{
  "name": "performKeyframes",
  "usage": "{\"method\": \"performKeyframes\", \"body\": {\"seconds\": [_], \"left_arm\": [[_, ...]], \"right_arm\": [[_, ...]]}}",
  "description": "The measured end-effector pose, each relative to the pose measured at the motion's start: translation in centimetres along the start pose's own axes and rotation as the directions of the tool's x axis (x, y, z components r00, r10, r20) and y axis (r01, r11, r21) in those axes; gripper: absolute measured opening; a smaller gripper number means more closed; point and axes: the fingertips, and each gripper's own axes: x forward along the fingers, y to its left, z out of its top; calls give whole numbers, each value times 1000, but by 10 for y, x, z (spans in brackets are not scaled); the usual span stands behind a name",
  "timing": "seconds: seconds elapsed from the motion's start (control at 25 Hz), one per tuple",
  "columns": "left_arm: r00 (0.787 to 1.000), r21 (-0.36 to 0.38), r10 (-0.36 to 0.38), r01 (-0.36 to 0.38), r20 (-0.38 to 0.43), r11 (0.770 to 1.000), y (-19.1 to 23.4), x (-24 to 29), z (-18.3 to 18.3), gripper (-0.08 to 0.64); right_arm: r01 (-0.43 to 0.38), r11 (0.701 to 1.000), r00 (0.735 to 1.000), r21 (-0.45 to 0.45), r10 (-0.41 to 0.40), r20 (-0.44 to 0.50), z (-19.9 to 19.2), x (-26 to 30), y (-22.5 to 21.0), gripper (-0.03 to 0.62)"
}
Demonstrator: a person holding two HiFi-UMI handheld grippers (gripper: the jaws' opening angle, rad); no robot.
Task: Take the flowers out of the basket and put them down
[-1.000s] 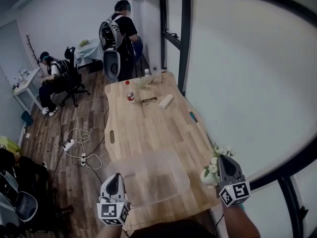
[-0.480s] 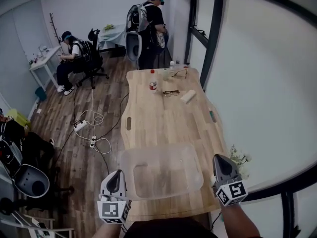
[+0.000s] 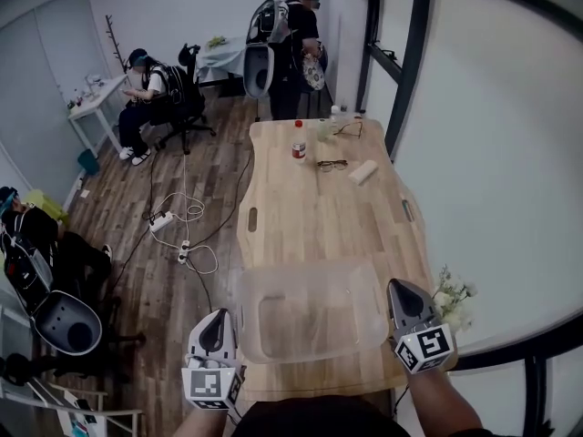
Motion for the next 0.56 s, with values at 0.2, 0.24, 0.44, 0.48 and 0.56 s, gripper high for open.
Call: {"method": "performKeyframes", "body": {"seconds": [0.2,0.24,0.44,0.48,0.56], "left_arm": [[999,7,-36,36,-2,999,-6,8,2,5],[999,12,-45,45,-3,999,-7,10,2,5],[999,-23,-53,53,2,998,-11,22,8,6],[999,-30,-51,51,6,998,-11,23,9,5],[999,-32,-49,50,14,998,-9,25,9,5]], "right_arm": [[23,1000,1000,11,-23,4,1,4,-7,21],[23,1000,1000,8,-23,3,3,4,-7,21],[25,1000,1000,4,-25,2,6,9,-8,21],[23,1000,1000,6,-23,1,6,11,-7,21],[13,1000,1000,6,-13,-4,5,15,-3,21]]}}
